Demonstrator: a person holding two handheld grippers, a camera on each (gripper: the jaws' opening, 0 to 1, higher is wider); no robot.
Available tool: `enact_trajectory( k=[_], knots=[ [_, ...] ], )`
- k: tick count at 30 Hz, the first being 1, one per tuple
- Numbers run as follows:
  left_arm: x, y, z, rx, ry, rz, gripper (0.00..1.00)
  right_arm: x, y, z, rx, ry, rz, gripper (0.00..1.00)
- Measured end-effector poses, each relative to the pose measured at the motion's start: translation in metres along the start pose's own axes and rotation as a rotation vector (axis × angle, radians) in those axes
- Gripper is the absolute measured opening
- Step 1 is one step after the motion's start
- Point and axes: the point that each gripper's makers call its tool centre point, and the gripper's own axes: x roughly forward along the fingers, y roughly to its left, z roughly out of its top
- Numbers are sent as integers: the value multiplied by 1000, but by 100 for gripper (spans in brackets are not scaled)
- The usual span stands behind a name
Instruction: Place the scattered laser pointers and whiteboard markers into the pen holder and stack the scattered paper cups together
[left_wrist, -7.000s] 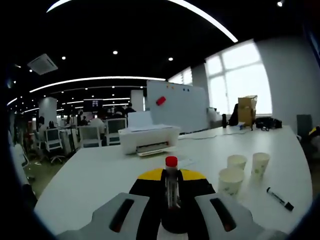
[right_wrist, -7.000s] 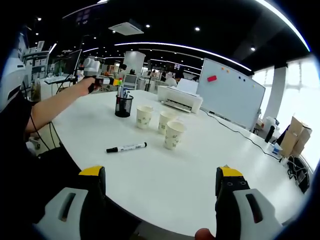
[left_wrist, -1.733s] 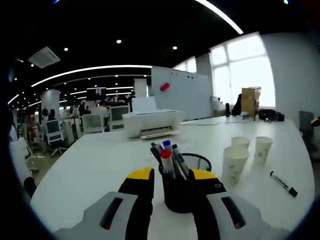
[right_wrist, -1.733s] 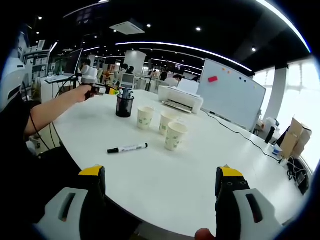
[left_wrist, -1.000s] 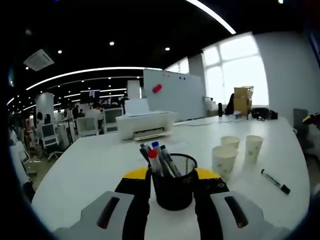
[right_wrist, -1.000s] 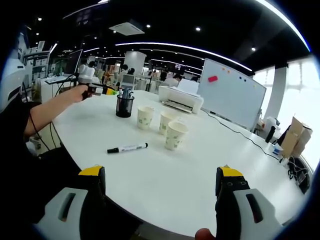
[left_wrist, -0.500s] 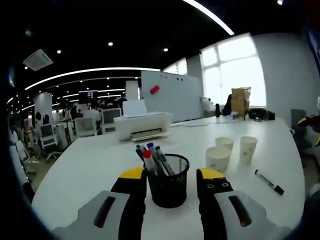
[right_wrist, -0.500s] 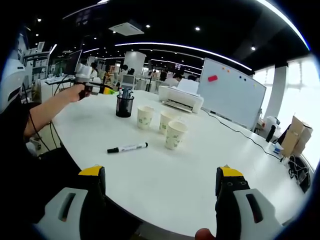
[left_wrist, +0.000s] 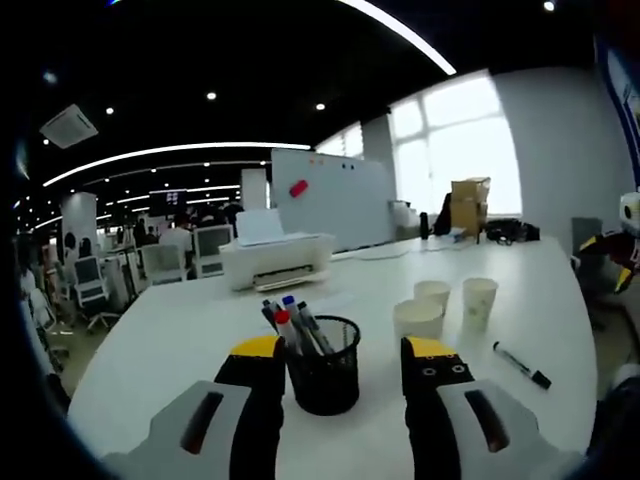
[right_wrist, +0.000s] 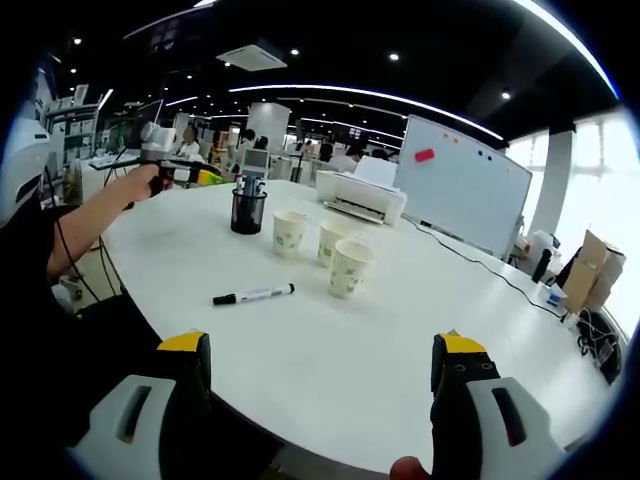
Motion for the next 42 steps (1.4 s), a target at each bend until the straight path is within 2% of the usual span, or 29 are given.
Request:
enact_trajectory(
  k=[7, 11, 15, 21, 26, 34, 38, 42],
  knots=[
    [-7, -5, -1, 13, 3, -21, 53, 0, 0, 1, -2, -1, 2, 86],
    [-10, -9, -6, 17, 31, -40, 55, 1, 0, 0, -4, 2, 4, 86],
    [-15, -18, -12, 29, 56, -68, 60, 0, -1, 1, -5, 1, 3, 86],
    [-26, -33, -15, 14, 58, -107, 63, 1, -1, 0, -8, 4, 3, 86],
    [-36, -42, -13, 38, 65, -116, 65, 1, 0, 1, -7, 2, 6, 86],
    [-49, -47, -21, 45, 82, -116, 67, 3, 0, 1, 3, -2, 6, 87],
    [-58, -56, -23, 41, 87, -130, 67, 3, -1, 0, 4, -5, 7, 87],
    [-65, -60, -24, 66, 106, -129, 70, 3, -1, 0, 6, -5, 7, 87]
  ],
)
